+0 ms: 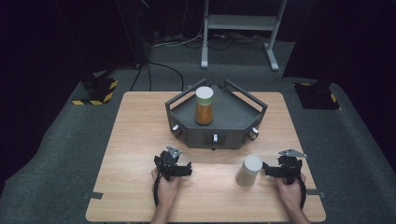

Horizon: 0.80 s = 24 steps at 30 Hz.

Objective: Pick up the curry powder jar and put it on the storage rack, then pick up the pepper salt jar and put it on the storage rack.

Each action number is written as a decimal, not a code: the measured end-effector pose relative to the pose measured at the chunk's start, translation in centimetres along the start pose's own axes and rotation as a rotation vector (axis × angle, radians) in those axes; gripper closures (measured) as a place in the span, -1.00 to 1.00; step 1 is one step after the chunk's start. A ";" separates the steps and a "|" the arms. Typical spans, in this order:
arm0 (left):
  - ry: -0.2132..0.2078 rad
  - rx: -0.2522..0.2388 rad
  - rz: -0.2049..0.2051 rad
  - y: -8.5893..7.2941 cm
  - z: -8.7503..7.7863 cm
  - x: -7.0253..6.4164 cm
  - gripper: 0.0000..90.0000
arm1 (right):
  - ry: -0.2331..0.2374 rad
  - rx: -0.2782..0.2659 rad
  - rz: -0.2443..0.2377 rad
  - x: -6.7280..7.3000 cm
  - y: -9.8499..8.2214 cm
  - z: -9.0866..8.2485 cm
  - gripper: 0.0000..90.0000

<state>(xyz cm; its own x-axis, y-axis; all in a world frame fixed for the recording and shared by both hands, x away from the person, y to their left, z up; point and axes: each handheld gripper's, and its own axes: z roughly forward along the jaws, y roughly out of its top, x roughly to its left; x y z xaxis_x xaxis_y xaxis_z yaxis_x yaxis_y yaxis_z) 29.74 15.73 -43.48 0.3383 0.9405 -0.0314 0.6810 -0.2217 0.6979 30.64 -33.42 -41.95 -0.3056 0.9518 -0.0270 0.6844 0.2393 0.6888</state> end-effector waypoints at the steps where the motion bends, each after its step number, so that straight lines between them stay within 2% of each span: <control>1: 0.000 0.000 0.000 0.0 0.0 0.0 -0.96 | 0.000 0.000 0.000 0.0 0.0 0.0 -1.00; 22: 0.000 0.000 0.000 0.0 0.0 0.0 -0.96 | 0.007 0.006 -0.003 -0.2 0.3 0.1 -1.00; 24: 0.000 0.000 0.000 0.0 0.0 0.0 -0.96 | 0.009 0.020 0.000 -0.2 0.7 0.1 -1.00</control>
<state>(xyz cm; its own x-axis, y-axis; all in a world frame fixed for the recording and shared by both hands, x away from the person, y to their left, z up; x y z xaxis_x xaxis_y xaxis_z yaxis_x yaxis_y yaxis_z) 29.74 15.73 -43.48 0.3382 0.9406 -0.0316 0.6810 -0.2213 0.6981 31.24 -33.38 -41.55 -0.3118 0.9499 -0.0203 0.6976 0.2434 0.6739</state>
